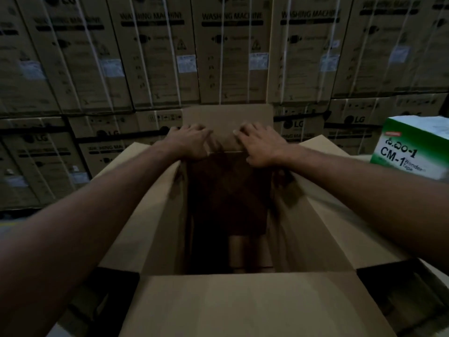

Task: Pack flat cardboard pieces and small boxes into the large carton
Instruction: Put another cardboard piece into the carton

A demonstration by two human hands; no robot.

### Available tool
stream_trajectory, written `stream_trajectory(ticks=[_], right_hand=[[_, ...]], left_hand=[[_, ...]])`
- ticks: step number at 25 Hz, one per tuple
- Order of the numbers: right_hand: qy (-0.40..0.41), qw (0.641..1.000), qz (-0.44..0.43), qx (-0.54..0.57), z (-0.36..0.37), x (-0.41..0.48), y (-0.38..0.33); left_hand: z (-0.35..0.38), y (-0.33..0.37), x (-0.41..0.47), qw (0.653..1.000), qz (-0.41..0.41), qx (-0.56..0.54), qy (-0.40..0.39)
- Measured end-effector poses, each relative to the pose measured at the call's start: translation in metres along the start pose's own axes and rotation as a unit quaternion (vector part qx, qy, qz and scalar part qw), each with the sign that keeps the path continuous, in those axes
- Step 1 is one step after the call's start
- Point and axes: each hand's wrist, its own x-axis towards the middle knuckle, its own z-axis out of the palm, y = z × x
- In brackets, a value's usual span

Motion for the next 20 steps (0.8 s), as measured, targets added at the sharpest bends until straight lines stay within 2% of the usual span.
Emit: stream_trajectory(ticks=[2,5,9,13,17,19,20], right_hand=[[-0.006,1.0,0.003,0.022,0.014,0.023,0.006],[-0.068,0.994,0.001,0.084,0.04,0.04,0.003],[-0.028,0.992,0.022,0.122,0.067,0.044,0.004],[-0.038,0.99,0.021,0.132,0.068,0.049,0.005],[-0.042,0.988,0.005,0.148,0.066,0.045,0.005],[-0.05,0.987,-0.001,0.154,0.061,0.042,0.007],[-0.059,0.987,0.001,0.148,0.058,0.04,0.008]], left_hand=[[0.013,-0.002,0.022,1.0,0.002,-0.019,0.002],[0.045,-0.002,0.033,1.0,0.015,-0.012,-0.004],[0.071,-0.005,0.044,0.999,0.018,-0.046,-0.003],[0.064,-0.005,0.048,0.994,-0.005,-0.087,-0.06],[0.056,-0.01,0.045,0.968,-0.006,-0.227,-0.106],[0.05,-0.018,0.041,0.942,0.002,-0.324,-0.084],[0.049,-0.021,0.036,0.939,0.011,-0.335,-0.07]])
